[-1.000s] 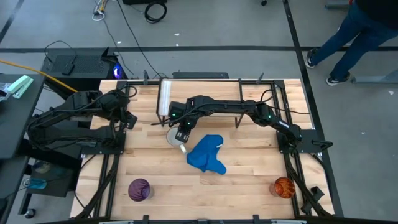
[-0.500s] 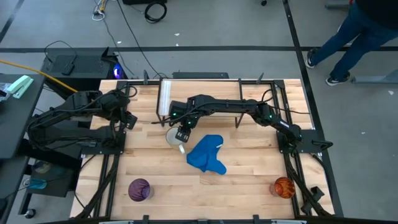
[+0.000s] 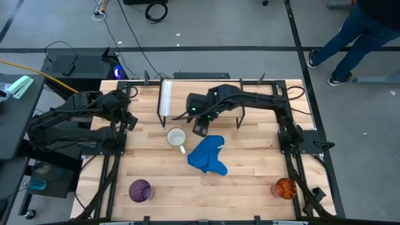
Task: Stack small to large cups/mugs on shelf
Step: Put the orange cup on the shelf
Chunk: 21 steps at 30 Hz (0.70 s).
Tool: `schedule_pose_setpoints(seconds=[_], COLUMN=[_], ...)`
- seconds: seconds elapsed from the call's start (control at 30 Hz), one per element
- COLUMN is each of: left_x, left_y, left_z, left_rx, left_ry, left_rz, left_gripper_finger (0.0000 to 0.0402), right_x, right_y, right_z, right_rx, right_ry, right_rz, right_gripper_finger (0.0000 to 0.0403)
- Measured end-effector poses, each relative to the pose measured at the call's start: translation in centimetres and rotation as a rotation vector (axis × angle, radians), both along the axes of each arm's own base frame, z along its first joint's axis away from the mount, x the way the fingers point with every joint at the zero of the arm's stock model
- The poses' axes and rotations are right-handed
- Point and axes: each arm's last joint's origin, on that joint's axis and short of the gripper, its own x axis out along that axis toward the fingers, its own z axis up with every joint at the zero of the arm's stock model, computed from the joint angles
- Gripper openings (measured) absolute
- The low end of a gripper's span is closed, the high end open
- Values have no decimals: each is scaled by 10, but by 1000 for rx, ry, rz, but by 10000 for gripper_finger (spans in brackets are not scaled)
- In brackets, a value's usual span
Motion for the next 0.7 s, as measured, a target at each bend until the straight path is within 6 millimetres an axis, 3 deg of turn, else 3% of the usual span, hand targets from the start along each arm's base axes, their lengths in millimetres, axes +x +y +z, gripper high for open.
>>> schedule_pose_setpoints(seconds=[0.17,0.27,0.47,0.7], left_x=[0,0,0,0], left_y=[0,0,0,0], left_z=[0,0,0,0], left_rx=[1,1,1,2], left_ry=[0,0,0,0], left_rz=[0,-1,-2,-2], left_gripper_finger=[94,91,85,91], right_x=[-15,-19,-28,-72], right_y=[12,20,29,28], right_z=[12,7,-26,-69], right_rx=[-70,-68,-80,-46], right_ry=[13,76,224,338], right_rz=[-51,-47,-58,-216], right_gripper_finger=[158,158,157,157])
